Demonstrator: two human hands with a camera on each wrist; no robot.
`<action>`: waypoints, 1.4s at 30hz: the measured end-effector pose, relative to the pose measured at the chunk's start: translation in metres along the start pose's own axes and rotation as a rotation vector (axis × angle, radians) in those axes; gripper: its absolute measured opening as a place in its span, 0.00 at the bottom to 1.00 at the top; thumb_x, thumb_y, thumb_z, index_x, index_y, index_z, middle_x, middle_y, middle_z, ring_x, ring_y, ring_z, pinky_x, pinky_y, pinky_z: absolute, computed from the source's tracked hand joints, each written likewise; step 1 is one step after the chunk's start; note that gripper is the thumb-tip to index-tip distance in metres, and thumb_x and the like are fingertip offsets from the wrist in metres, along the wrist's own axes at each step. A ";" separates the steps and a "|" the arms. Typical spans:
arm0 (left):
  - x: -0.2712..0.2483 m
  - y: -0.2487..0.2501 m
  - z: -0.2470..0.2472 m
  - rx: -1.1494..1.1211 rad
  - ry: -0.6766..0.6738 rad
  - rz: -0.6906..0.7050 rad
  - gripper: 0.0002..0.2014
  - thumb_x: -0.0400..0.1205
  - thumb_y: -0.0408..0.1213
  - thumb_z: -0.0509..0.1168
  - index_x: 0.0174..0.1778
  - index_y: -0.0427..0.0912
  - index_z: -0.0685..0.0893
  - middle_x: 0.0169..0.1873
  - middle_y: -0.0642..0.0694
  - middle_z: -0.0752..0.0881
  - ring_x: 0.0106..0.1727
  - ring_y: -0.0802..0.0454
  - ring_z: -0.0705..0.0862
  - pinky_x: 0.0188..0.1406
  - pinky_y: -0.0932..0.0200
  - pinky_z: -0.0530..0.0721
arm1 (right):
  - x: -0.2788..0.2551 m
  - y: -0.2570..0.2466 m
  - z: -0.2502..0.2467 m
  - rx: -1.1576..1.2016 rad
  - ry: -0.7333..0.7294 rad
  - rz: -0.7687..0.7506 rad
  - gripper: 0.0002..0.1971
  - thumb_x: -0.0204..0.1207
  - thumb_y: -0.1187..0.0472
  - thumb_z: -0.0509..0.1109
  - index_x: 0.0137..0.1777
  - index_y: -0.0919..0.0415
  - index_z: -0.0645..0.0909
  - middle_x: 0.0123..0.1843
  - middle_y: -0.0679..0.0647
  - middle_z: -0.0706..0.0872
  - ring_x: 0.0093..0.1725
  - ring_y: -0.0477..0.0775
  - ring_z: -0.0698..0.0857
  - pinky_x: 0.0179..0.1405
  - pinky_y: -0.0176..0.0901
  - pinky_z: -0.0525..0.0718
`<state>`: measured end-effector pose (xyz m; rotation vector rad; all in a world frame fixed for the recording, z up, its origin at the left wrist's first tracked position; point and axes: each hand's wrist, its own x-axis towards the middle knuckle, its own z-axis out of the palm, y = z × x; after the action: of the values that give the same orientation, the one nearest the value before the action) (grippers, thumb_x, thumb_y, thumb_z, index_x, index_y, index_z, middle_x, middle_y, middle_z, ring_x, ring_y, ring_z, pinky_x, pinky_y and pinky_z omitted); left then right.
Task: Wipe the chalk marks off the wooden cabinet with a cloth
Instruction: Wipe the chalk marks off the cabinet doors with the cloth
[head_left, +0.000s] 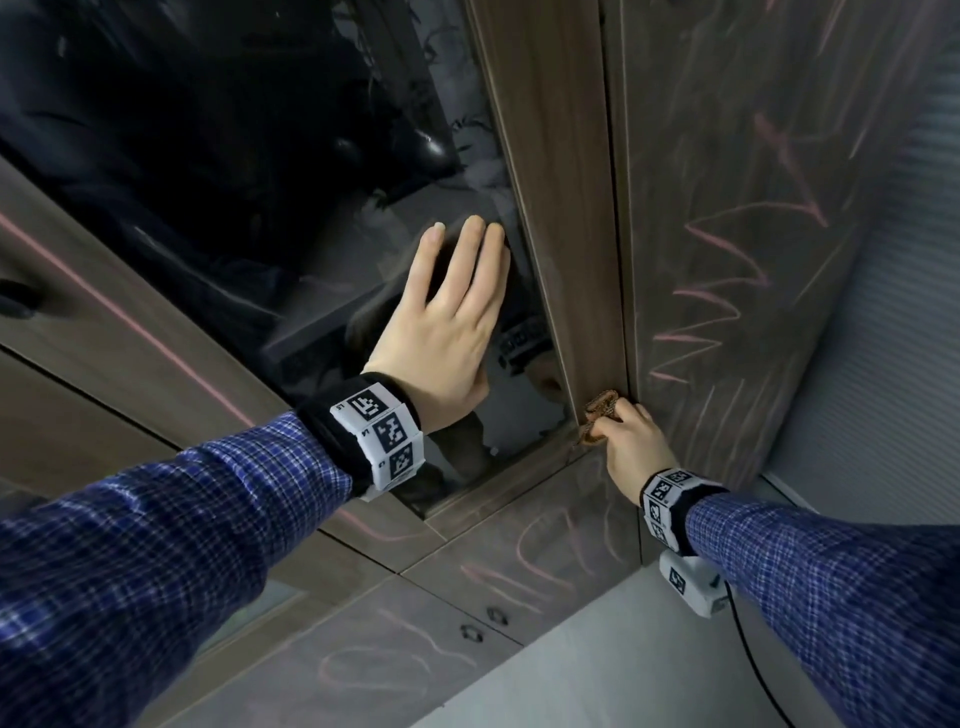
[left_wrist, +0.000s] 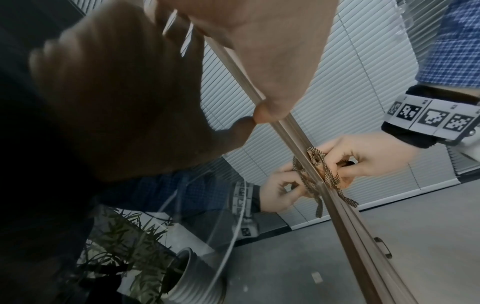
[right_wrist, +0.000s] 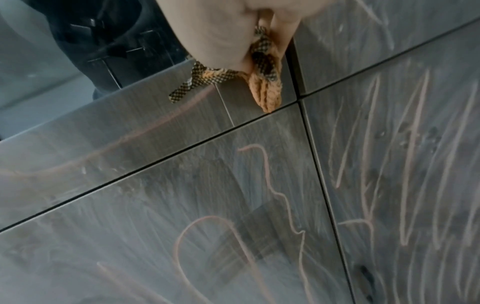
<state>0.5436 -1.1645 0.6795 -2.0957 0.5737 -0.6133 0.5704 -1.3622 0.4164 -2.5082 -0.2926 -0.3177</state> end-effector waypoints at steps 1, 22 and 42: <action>-0.003 0.002 0.003 -0.002 -0.004 0.009 0.51 0.77 0.61 0.60 0.87 0.27 0.54 0.87 0.29 0.51 0.88 0.29 0.49 0.85 0.28 0.42 | -0.002 0.000 0.004 0.025 0.014 0.022 0.16 0.68 0.80 0.67 0.44 0.60 0.87 0.51 0.56 0.81 0.51 0.62 0.79 0.51 0.53 0.85; -0.019 0.005 0.015 -0.005 -0.005 0.063 0.53 0.77 0.64 0.57 0.87 0.27 0.51 0.87 0.30 0.50 0.88 0.31 0.50 0.85 0.30 0.41 | -0.016 -0.028 0.020 0.282 0.148 0.032 0.17 0.69 0.79 0.66 0.48 0.58 0.86 0.55 0.54 0.82 0.53 0.55 0.82 0.59 0.37 0.78; -0.123 -0.002 0.036 -0.252 -0.087 0.194 0.39 0.76 0.46 0.60 0.82 0.27 0.69 0.82 0.30 0.66 0.86 0.30 0.58 0.88 0.34 0.49 | -0.066 -0.158 0.112 0.259 -0.340 -0.026 0.17 0.67 0.67 0.76 0.54 0.50 0.89 0.62 0.54 0.81 0.58 0.57 0.84 0.66 0.49 0.82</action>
<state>0.4706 -1.0690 0.6361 -2.2521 0.8283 -0.3510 0.4820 -1.1793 0.3913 -2.2927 -0.4699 0.1342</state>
